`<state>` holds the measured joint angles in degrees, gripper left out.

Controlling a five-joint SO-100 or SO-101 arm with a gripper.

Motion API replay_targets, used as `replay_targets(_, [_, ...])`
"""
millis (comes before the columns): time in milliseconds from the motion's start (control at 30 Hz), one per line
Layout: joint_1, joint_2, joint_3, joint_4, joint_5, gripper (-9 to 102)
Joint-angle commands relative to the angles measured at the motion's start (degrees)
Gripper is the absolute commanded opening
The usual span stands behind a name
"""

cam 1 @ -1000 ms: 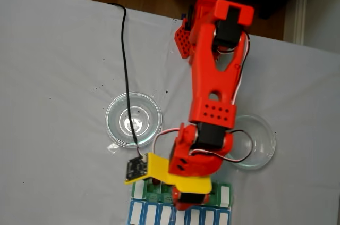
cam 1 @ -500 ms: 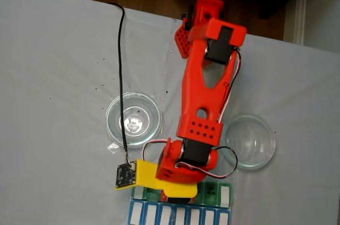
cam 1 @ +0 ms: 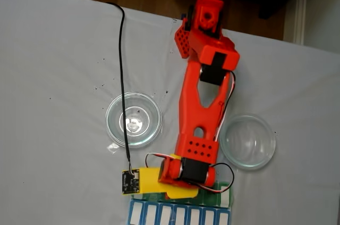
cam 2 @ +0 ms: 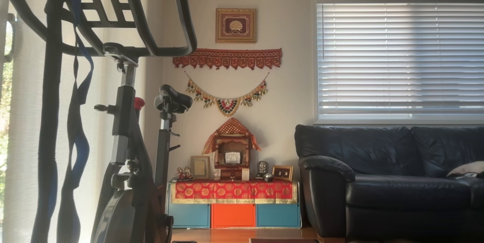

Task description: Sort medicines into box.

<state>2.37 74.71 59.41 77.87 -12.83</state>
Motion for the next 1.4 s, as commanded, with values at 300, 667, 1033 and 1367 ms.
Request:
replay_targets(300, [-1.58, 16.26, 1.49, -0.18, -0.09, 1])
replay_targets(667, [0.26, 30.23, 15.56, -25.4, 5.54, 1])
replay_targets(1033, [4.48, 9.93, 4.31, -27.86, 0.62, 1])
replay_targets(1367, [4.22, -2.99, -12.83, -4.31, -5.89, 1])
